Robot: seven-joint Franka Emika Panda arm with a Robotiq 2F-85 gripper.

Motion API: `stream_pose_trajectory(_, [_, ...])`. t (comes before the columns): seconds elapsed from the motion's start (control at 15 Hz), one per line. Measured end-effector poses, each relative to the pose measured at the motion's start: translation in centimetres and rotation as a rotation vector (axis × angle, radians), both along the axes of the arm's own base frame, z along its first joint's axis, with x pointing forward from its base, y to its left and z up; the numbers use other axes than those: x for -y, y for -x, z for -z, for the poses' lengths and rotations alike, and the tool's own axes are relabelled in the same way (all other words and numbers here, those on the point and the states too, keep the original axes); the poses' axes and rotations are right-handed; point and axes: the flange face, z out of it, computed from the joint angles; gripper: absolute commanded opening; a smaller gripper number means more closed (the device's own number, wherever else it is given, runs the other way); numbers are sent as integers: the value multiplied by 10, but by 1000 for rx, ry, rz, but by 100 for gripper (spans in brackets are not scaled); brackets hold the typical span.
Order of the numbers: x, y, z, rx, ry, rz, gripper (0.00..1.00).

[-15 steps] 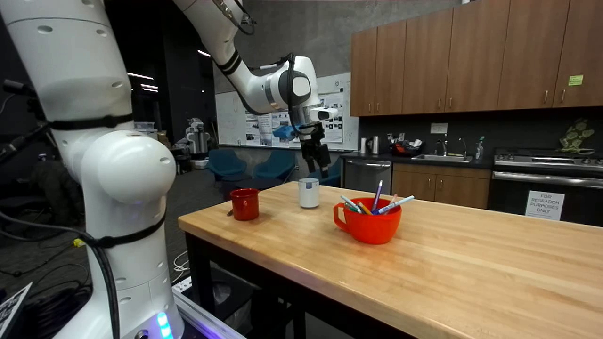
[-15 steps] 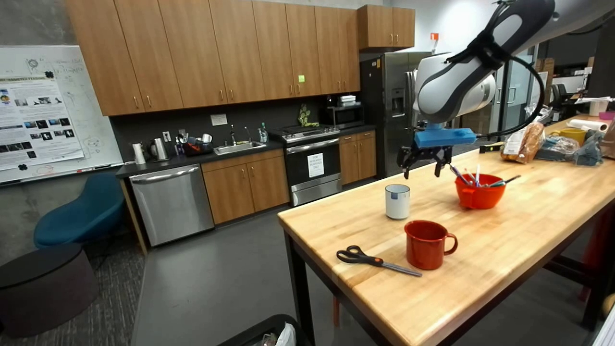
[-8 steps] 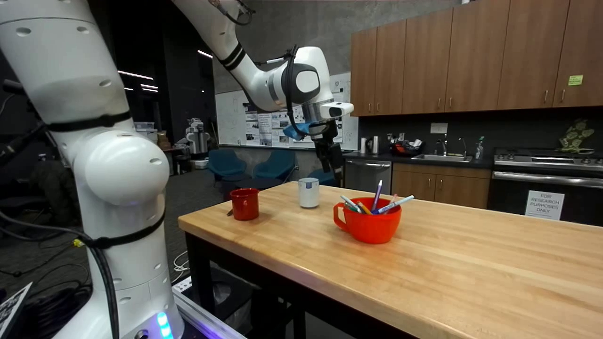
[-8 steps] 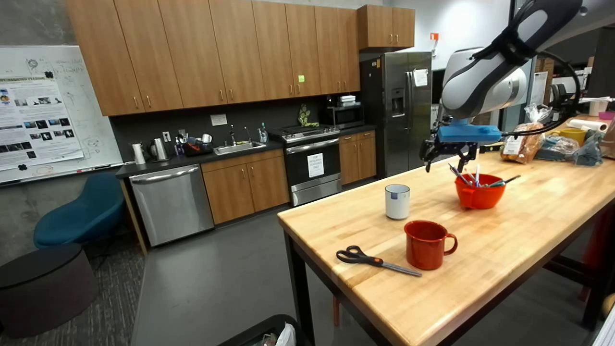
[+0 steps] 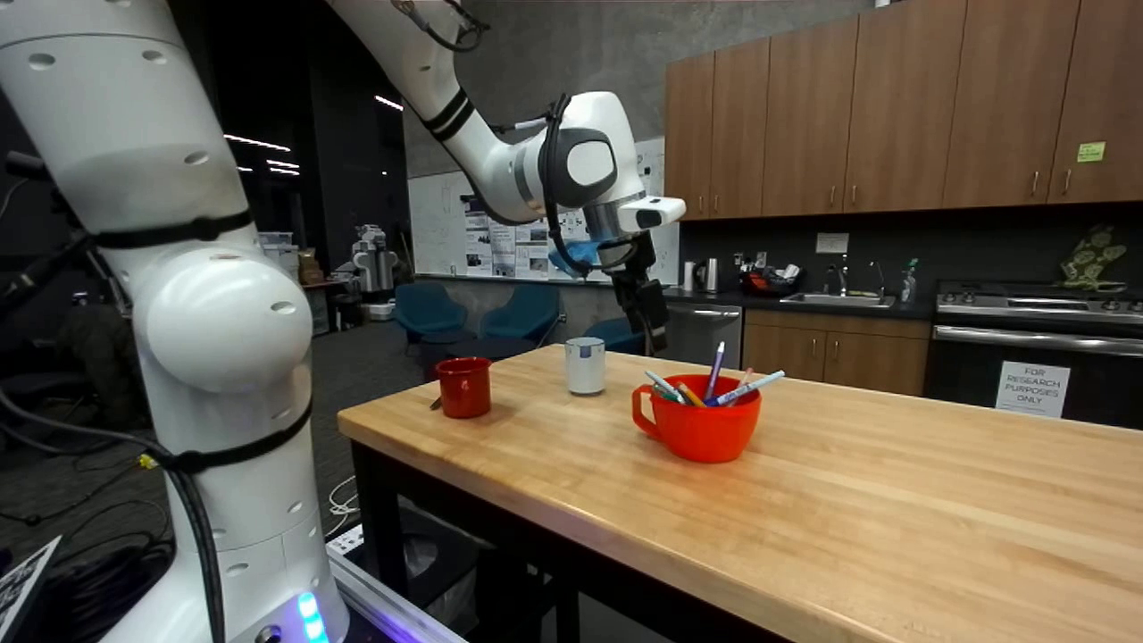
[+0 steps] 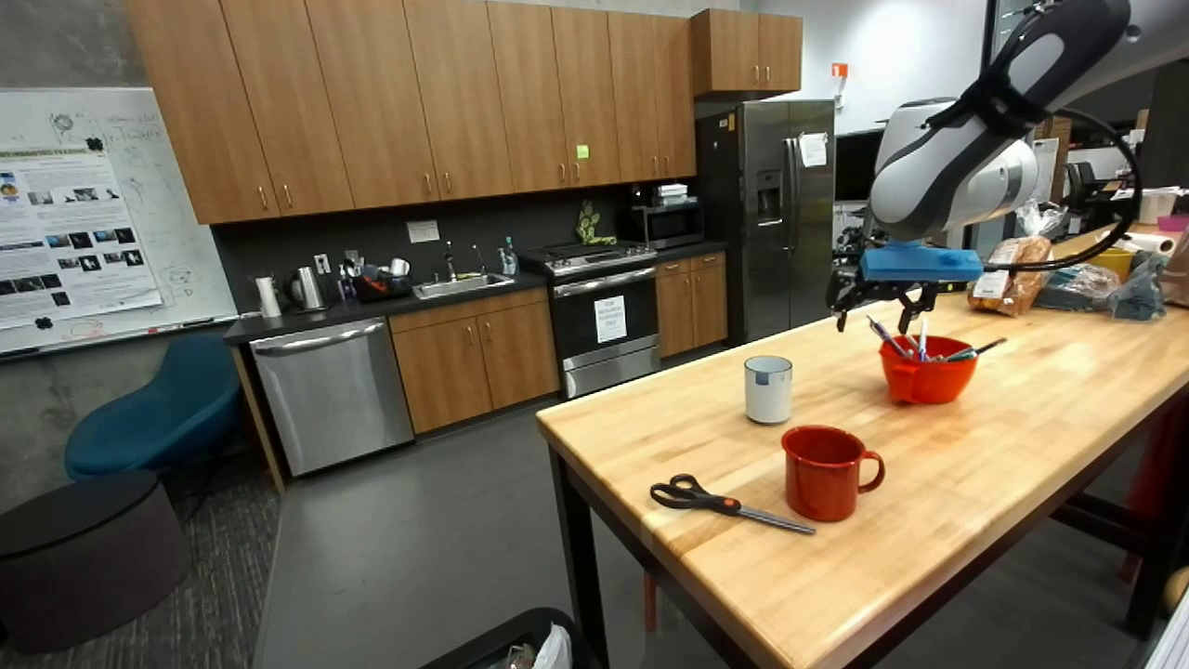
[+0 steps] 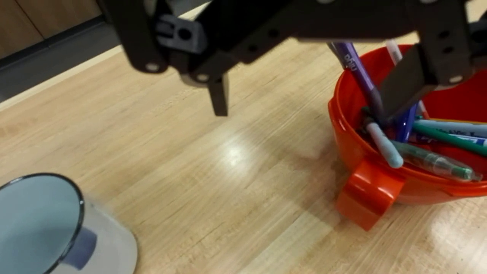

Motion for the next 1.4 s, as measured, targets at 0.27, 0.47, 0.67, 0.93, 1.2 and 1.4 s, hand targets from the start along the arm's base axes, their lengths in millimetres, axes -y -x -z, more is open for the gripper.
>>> stream_pose_trajectory(0.27, [14, 2, 12, -16, 8, 19, 100])
stream_pose_trajectory(0.47, [24, 2, 24, -26, 14, 34, 100])
stream_pose_trajectory(0.67, [29, -3, 33, -20, 28, 43, 100])
stream_pose_trajectory(0.93, [28, -13, 50, -13, 35, 56, 100])
stream_pose_trajectory(1.2, [21, -28, 67, -1, 22, 69, 100])
stream_pose_trajectory(1.4, [12, -42, 79, 22, 0, 77, 100])
